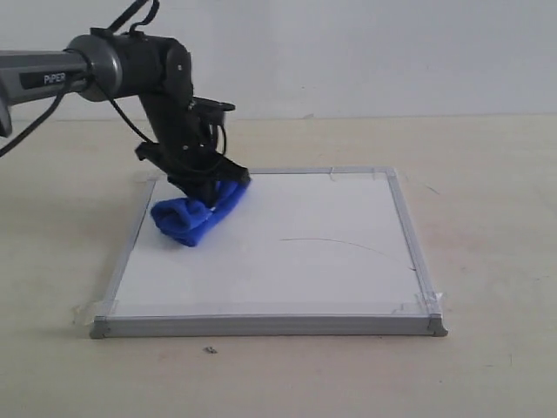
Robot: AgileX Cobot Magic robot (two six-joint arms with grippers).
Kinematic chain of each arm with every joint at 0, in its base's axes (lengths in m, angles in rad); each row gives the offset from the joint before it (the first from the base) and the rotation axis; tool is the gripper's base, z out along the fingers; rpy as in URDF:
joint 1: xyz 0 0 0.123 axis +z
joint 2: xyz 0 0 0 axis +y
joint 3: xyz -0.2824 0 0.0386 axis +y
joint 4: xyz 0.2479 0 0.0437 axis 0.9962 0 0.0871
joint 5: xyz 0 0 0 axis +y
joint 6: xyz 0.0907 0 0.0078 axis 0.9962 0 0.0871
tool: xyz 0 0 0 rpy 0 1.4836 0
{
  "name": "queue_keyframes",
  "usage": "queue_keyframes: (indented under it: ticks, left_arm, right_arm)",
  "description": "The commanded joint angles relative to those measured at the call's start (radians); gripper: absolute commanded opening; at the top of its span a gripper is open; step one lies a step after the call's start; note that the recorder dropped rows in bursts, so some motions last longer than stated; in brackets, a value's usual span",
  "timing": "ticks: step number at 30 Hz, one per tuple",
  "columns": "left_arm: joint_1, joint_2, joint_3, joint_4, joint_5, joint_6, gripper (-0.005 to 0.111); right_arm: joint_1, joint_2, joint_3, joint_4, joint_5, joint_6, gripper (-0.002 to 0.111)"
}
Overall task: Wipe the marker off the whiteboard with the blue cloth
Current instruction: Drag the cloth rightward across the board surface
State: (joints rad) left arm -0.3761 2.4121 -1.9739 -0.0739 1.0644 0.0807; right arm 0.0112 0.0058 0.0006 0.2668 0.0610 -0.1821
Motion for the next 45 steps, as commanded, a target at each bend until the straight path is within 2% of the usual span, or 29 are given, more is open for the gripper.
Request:
queue_keyframes:
  ticks: [1,5,9,13,16,19,22,23,24,27,29,31,32,34,35,37,39,41,43,45]
  left_arm:
    - [-0.174,0.055,0.013,-0.323,0.001,0.162,0.004]
    - [-0.301,0.067,0.013,-0.327,-0.074,0.167,0.004]
    - [-0.334,0.067,0.013,-0.22,-0.03,0.201,0.004]
    - [-0.271,0.067,0.013,0.017,0.001,0.037,0.004]
    - [-0.172,0.067,-0.003,0.06,0.019,-0.052,0.004]
    - [-0.087,0.067,-0.044,-0.087,0.023,-0.166,0.004]
    - [-0.067,0.067,-0.062,-0.3,0.012,-0.087,0.004]
    - [-0.102,0.067,-0.06,-0.405,0.008,0.019,0.004]
    - [-0.137,0.067,-0.06,-0.44,-0.004,0.054,0.004]
    - [-0.303,0.077,-0.076,-0.461,-0.109,0.059,0.004]
    - [-0.39,0.079,-0.087,-0.514,-0.165,0.07,0.004]
    - [-0.456,0.079,-0.094,-0.525,-0.203,0.097,0.004]
    - [-0.466,0.079,-0.094,-0.473,-0.221,0.089,0.004]
    - [-0.455,0.079,-0.107,-0.24,-0.223,-0.05,0.004]
    - [-0.423,0.079,-0.107,-0.078,-0.214,-0.167,0.004]
    - [-0.353,0.079,-0.109,0.101,-0.184,-0.27,0.004]
    - [-0.276,0.079,-0.109,0.096,-0.157,-0.278,0.004]
    - [-0.245,0.079,-0.109,0.044,-0.141,-0.287,0.004]
    - [-0.241,0.079,-0.109,-0.044,-0.131,-0.228,0.004]
    - [-0.271,0.079,-0.109,-0.171,-0.129,-0.13,0.004]
  right_arm:
    - [-0.002,-0.006,-0.001,-0.004,-0.004,-0.005,0.0]
    - [-0.002,-0.006,-0.001,-0.004,-0.004,-0.008,0.0]
    - [-0.002,-0.006,-0.001,-0.004,-0.004,-0.008,0.0]
    - [-0.002,-0.006,-0.001,-0.004,-0.004,-0.008,0.0]
    - [-0.002,-0.006,-0.001,-0.004,-0.004,-0.008,0.0]
    - [-0.002,-0.006,-0.001,-0.004,-0.004,-0.008,0.0]
    - [-0.002,-0.006,-0.001,-0.004,-0.004,-0.008,0.0]
    - [-0.002,-0.006,-0.001,-0.004,-0.004,-0.008,0.0]
    - [-0.002,-0.006,-0.001,-0.004,-0.004,-0.008,0.0]
    - [-0.002,-0.006,-0.001,-0.004,-0.004,-0.006,0.0]
    - [-0.002,-0.006,-0.001,-0.004,-0.004,-0.011,0.0]
    - [-0.002,-0.006,-0.001,-0.004,-0.004,-0.011,0.0]
    - [-0.002,-0.006,-0.001,-0.004,-0.004,-0.011,0.0]
    - [-0.002,-0.006,-0.001,-0.004,-0.004,-0.009,0.0]
    - [-0.002,-0.006,-0.001,-0.004,-0.004,-0.009,0.0]
    - [-0.002,-0.006,-0.001,-0.004,-0.004,-0.009,0.0]
    - [-0.002,-0.006,-0.001,-0.004,-0.004,-0.009,0.0]
    - [-0.002,-0.006,-0.001,-0.004,-0.004,-0.009,0.0]
    - [-0.002,-0.006,-0.001,-0.004,-0.004,-0.009,0.0]
    - [-0.002,-0.006,-0.001,-0.004,-0.004,-0.009,0.0]
